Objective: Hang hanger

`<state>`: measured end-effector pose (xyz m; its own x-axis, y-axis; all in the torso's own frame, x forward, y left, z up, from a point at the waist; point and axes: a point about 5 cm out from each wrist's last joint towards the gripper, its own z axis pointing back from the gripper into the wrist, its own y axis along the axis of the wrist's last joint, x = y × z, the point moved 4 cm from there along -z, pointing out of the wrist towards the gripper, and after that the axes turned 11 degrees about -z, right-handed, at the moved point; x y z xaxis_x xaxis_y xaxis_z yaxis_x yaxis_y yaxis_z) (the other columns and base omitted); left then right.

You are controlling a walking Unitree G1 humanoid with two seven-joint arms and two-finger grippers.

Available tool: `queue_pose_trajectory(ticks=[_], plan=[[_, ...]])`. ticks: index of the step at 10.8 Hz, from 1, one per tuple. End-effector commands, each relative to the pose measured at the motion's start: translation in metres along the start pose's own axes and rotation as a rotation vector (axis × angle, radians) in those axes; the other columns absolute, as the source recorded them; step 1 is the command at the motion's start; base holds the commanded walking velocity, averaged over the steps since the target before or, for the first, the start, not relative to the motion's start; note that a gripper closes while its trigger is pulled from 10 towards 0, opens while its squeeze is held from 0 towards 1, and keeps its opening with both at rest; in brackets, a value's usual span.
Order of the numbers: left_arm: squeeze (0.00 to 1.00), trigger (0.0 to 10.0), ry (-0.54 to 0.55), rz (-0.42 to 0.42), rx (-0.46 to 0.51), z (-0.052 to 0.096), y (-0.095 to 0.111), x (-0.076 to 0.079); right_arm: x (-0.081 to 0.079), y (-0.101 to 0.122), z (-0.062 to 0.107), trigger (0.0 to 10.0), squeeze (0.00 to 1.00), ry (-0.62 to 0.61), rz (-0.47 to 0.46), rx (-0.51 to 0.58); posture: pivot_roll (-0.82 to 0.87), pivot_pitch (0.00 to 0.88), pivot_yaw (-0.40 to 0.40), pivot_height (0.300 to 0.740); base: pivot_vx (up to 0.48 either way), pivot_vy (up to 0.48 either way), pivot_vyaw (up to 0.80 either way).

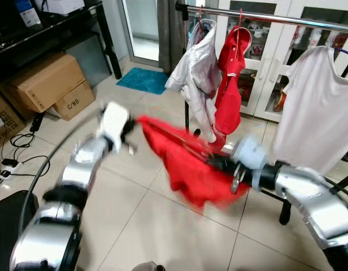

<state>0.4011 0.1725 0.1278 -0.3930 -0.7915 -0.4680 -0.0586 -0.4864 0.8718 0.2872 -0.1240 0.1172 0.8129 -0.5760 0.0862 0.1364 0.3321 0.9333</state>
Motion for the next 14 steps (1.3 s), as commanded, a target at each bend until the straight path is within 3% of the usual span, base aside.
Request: queue_pose_trajectory(ticks=[1, 2, 3, 4, 7, 8, 9, 10, 11, 12, 13, 14], plan=[[0.0, 0.0, 0.167, -0.019, 0.008, 0.009, 0.008, -0.043, 0.005, 0.001, 0.006, 0.0, 0.0, -0.01, -0.008, 0.013, -0.14, 0.019, 0.129, 0.74, 0.0, 0.0, 0.0], [0.0, 0.0, 0.187, -0.038, 0.003, 0.013, 0.01, -0.055, 0.01, -0.007, 0.013, 0.0, 0.0, -0.019, 0.039, -0.049, -0.14, 0.015, 0.128, 0.74, 0.0, 0.0, 0.0], [0.0, 0.0, 0.012, -0.07, 0.054, 0.008, 0.02, -0.032, 0.017, -0.018, 0.015, 0.0, 0.0, -0.046, 0.078, -0.137, -0.13, 0.008, 0.124, 0.74, 0.0, 0.0, 0.0], [0.0, 0.0, -0.215, -0.128, 0.093, 0.002, 0.026, 0.014, 0.017, -0.018, 0.004, 0.0, 0.0, -0.077, 0.026, -0.153, -0.13, 0.006, 0.123, 0.74, 0.0, 0.0, 0.0], [0.0, 0.0, -0.427, -0.22, 0.122, -0.014, 0.037, 0.098, -0.009, -0.015, -0.027, 0.0, 0.0, -0.012, -0.058, -0.216, -0.15, 0.0, 0.125, 0.74, 0.0, 0.0, 0.0], [0.0, 0.0, -0.466, -0.246, 0.121, -0.014, 0.037, 0.11, -0.012, -0.018, -0.03, 0.0, 0.0, -0.009, -0.073, -0.245, -0.15, 0.0, 0.124, 0.74, 0.0, 0.0, 0.0], [0.0, 0.0, -0.458, -0.222, 0.147, -0.014, 0.044, 0.117, -0.017, -0.038, -0.029, 0.0, 0.0, -0.01, -0.093, -0.35, -0.15, 0.0, 0.121, 0.74, 0.0, 0.0, 0.0], [0.0, 0.0, -0.379, -0.196, 0.15, -0.016, 0.048, 0.105, -0.024, -0.058, -0.025, 0.0, 0.0, 0.009, -0.115, -0.436, -0.16, 0.0, 0.118, 0.74, 0.0, 0.0, 0.0], [0.0, 0.0, -0.3, -0.167, 0.149, -0.018, 0.05, 0.092, -0.021, -0.072, -0.02, 0.0, 0.0, -0.02, -0.092, -0.503, -0.15, 0.0, 0.118, 0.74, 0.0, 0.0, 0.0], [0.0, 0.0, -0.114, -0.184, 0.132, -0.018, 0.052, 0.054, -0.016, -0.098, -0.005, 0.0, 0.0, -0.053, -0.078, -0.63, -0.16, 0.0, 0.113, 0.74, 0.0, 0.0, 0.0], [0.0, 0.0, -0.087, -0.211, 0.134, -0.017, 0.053, 0.043, -0.012, -0.107, 0.002, 0.0, 0.0, -0.064, -0.065, -0.68, -0.15, 0.0, 0.11, 0.74, 0.0, 0.0, 0.0], [0.0, 0.0, -0.137, -0.291, 0.122, -0.011, 0.049, 0.04, 0.005, -0.114, 0.015, 0.0, 0.0, -0.142, -0.054, -0.719, -0.15, 0.0, 0.109, 0.74, 0.0, 0.0, 0.0]])
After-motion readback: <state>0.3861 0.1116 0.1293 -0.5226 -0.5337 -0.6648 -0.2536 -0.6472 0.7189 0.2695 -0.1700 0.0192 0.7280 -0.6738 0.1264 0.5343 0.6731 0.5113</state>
